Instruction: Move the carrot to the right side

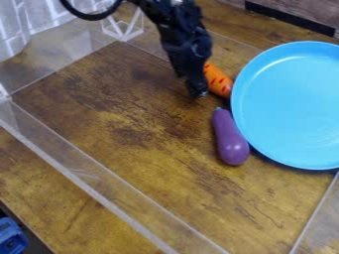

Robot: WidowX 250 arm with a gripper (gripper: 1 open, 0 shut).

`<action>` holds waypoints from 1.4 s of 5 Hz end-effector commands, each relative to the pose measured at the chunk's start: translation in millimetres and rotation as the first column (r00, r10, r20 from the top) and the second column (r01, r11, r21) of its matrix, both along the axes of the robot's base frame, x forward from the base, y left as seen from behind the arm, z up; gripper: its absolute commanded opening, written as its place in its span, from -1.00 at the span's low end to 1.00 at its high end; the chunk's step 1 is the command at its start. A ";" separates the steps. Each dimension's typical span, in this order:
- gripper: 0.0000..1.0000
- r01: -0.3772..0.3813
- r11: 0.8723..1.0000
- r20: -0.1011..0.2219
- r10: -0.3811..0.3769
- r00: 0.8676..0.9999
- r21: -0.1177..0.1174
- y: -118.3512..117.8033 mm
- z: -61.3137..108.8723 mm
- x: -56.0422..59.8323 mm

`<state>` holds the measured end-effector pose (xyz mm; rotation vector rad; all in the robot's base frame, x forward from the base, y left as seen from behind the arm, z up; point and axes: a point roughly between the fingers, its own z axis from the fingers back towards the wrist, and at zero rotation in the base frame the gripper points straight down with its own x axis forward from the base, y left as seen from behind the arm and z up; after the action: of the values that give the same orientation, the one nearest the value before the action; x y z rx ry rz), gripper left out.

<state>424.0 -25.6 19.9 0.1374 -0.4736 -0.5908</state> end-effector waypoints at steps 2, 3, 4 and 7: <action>1.00 0.231 0.973 -0.047 -0.231 0.972 -0.008 -27.9 -3.7 -25.3; 1.00 0.259 0.966 -0.044 -0.259 0.965 -0.013 -31.0 -5.7 -35.4; 1.00 0.283 0.959 -0.045 -0.284 0.958 -0.022 -33.5 -6.6 -45.4; 1.00 0.338 0.940 -0.061 -0.340 0.938 -0.050 -45.9 -8.7 -53.4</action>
<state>387.0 -51.5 19.6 0.0336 -0.4963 -0.8434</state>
